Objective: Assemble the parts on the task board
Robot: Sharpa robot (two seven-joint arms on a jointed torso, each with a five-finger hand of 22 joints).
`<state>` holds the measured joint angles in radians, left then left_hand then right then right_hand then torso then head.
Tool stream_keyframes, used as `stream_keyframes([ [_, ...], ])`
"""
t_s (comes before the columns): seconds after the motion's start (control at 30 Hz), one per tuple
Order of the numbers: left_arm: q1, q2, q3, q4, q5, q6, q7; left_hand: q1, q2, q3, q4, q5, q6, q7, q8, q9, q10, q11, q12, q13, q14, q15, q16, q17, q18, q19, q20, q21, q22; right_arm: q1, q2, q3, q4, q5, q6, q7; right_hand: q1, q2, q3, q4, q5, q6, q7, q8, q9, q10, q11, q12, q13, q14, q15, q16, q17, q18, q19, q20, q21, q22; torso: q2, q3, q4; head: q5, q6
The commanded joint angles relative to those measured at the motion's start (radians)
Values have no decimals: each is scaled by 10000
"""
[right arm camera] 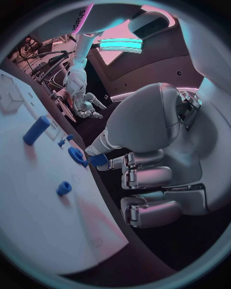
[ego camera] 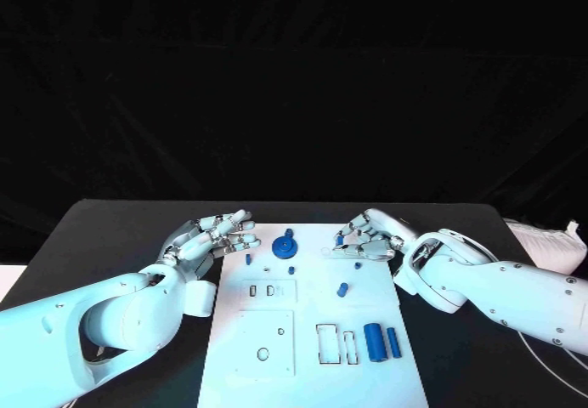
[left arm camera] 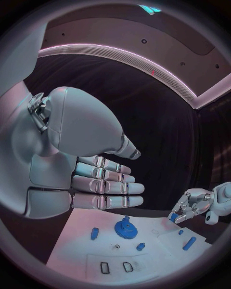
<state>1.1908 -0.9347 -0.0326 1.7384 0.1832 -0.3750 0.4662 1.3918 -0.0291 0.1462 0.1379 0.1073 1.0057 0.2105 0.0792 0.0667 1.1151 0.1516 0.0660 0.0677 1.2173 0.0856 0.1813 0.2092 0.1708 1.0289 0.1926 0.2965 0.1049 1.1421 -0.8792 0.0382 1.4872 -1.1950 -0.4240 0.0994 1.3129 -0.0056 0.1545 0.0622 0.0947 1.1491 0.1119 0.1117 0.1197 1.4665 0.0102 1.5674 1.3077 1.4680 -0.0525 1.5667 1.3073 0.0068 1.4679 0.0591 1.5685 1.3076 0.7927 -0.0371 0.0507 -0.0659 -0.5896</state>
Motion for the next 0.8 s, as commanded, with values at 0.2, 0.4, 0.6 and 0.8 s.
stream_keyframes([
  [0.2,4,60,2,-52,29,147,47,-52,27,2,-68,5,18,30,-66,-3,-44,-8,-15,2,13,44,-36,13,126,-5,65,-38,-13,-25,632,-33,546,-1759,-58,-723,2,105,61,29,37,435,-373,19,20,1043,-113,34,2631,1028,-100,41,2635,-68,1029,-79,23,2632,-43,-32,42,257,-184],
  [0.4,4,94,1,-112,39,159,58,-52,27,2,-68,5,18,30,-66,-3,-44,-8,-15,2,13,44,-36,13,126,-5,65,-38,-13,-128,1088,-141,665,-2986,-82,-1149,24,120,77,10,68,401,-365,-10,15,1043,-114,34,2631,1028,-108,41,2635,-68,1029,-91,23,2632,-79,-52,43,372,-317],
  [0.6,4,113,0,-154,42,167,61,-51,27,3,-70,5,17,30,-68,-3,-45,-8,-15,2,13,44,-38,14,126,-4,65,-39,-14,-334,1531,-255,598,-3782,-32,-1511,47,121,90,-14,98,375,-359,-33,11,1043,-112,34,2631,1025,-109,34,2620,-68,1029,-98,23,2632,-74,-47,16,412,-364],
  [0.8,3,136,-1,-164,43,175,55,-50,30,6,-75,6,14,32,-72,-4,-49,-6,-17,1,16,45,-43,18,126,-2,64,-39,-16,-552,1923,-324,526,-4317,159,-1869,74,113,110,-54,213,348,-345,-67,9,1043,-102,34,2631,1019,-108,22,2594,-68,1029,-105,23,2632,-53,-38,30,412,-383],
])
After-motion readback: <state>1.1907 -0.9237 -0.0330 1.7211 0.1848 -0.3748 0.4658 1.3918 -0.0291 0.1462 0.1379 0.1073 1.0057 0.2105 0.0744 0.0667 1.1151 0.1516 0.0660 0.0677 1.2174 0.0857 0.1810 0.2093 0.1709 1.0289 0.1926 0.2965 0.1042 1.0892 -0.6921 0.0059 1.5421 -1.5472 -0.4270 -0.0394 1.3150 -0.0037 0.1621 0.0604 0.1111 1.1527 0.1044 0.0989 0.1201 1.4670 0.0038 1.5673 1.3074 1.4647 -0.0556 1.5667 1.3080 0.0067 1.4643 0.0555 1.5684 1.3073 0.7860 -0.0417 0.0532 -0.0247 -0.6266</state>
